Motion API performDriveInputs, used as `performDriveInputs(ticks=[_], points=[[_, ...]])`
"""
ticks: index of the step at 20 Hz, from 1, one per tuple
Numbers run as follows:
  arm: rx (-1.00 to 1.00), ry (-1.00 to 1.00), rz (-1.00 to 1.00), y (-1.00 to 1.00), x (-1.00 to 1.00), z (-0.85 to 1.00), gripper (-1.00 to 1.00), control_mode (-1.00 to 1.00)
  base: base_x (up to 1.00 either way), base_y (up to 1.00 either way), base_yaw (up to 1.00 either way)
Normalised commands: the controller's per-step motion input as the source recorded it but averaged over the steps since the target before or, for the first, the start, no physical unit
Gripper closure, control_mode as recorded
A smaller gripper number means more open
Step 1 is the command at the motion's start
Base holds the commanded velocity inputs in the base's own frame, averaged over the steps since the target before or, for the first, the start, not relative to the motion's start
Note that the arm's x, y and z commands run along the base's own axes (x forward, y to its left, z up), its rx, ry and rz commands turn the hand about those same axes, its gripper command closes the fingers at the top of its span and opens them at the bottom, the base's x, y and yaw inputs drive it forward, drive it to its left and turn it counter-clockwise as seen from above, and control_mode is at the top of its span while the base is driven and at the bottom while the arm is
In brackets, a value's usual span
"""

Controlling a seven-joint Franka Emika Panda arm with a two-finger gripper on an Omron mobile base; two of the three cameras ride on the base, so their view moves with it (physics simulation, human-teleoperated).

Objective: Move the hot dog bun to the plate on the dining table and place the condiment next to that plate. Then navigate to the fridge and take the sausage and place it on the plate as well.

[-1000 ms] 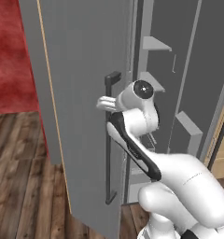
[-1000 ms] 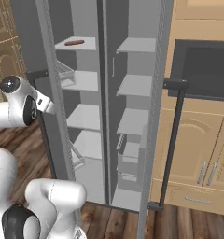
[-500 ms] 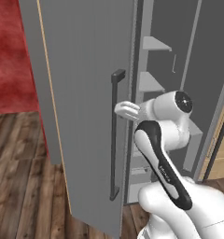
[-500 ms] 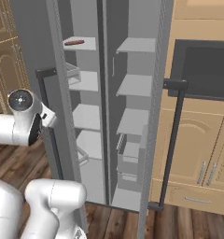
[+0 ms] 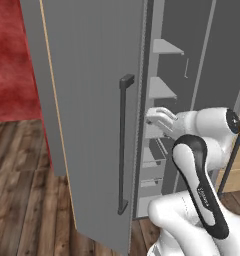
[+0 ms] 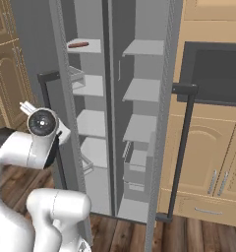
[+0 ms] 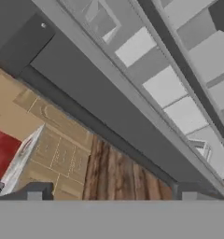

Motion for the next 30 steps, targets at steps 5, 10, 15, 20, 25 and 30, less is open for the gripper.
performDriveInputs(ticks=[5,10,15,20,25,30], points=[[0.29,0.12,0.05,-0.64,0.40,-0.03,-1.00,-1.00,0.00,0.00,0.00],[0.30,0.14,0.11,-0.28,0.65,-0.09,-1.00,-1.00,0.00,0.00,0.00],[0.25,0.14,0.09,-0.02,0.72,-0.22,-1.00,-1.00,0.00,0.00,0.00],[0.20,0.12,0.06,0.00,0.64,-0.28,-1.00,-1.00,0.00,0.00,0.00],[0.16,0.12,0.03,0.02,0.57,-0.31,-1.00,-1.00,0.00,0.00,0.00],[0.10,0.05,0.00,0.09,0.55,-0.11,-1.00,-1.00,0.00,0.00,0.00]])
